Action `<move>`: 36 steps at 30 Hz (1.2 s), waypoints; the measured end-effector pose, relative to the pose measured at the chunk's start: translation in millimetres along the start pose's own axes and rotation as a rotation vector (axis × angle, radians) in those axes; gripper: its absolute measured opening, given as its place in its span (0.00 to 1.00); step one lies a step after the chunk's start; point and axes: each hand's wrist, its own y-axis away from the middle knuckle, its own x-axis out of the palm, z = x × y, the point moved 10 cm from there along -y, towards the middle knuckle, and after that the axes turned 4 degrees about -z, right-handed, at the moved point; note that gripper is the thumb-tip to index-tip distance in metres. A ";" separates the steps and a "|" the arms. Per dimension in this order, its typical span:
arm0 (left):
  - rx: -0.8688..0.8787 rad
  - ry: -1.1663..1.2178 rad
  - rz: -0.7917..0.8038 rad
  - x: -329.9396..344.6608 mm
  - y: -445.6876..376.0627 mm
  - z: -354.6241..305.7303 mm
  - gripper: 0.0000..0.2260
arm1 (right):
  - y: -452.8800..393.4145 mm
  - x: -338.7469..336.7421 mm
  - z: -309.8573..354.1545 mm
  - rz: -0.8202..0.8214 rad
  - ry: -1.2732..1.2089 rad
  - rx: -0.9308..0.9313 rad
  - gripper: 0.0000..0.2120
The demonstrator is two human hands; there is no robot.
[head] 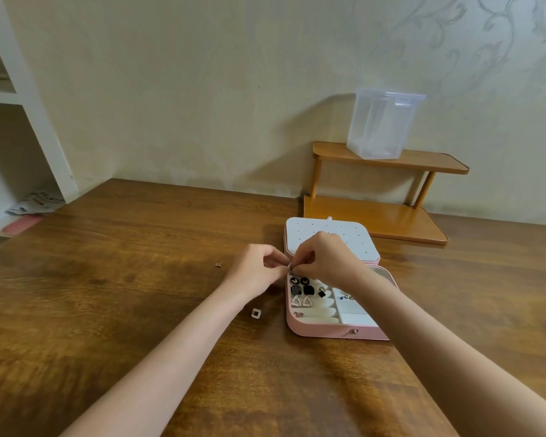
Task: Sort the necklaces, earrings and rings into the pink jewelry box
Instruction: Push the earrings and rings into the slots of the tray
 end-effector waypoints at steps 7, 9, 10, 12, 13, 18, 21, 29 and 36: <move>0.042 -0.040 -0.035 -14.5 -0.5 -0.2 0.06 | -2.3 -25.6 -0.4 -0.104 -0.054 0.019 0.06; 0.047 -0.010 -0.077 -33.3 -0.6 3.7 0.05 | -4.7 -40.4 0.3 -0.162 -0.097 0.031 0.06; 0.040 0.000 -0.100 -43.4 -0.2 7.1 0.06 | -5.9 -44.4 2.4 -0.171 -0.121 0.029 0.06; 0.022 -0.004 -0.145 -62.5 0.9 16.5 0.07 | -9.2 -43.1 10.7 -0.154 -0.146 0.010 0.06; 0.012 -0.022 -0.158 -68.4 0.9 21.5 0.08 | -10.3 -39.7 14.4 -0.139 -0.144 -0.001 0.06; -0.008 -0.243 -0.206 -84.8 3.2 46.6 0.09 | -14.7 -6.6 39.3 -0.043 -0.082 -0.081 0.07; 0.002 -0.360 -0.218 -87.9 3.4 55.1 0.10 | -18.8 15.8 51.4 0.008 -0.043 -0.096 0.07; 0.102 -0.510 -0.250 -82.6 1.6 50.4 0.07 | -26.9 40.7 64.1 0.064 -0.012 -0.099 0.09; 0.245 -0.658 -0.299 -71.6 8.4 29.3 0.07 | -27.9 33.7 59.0 0.006 -0.062 -0.100 0.09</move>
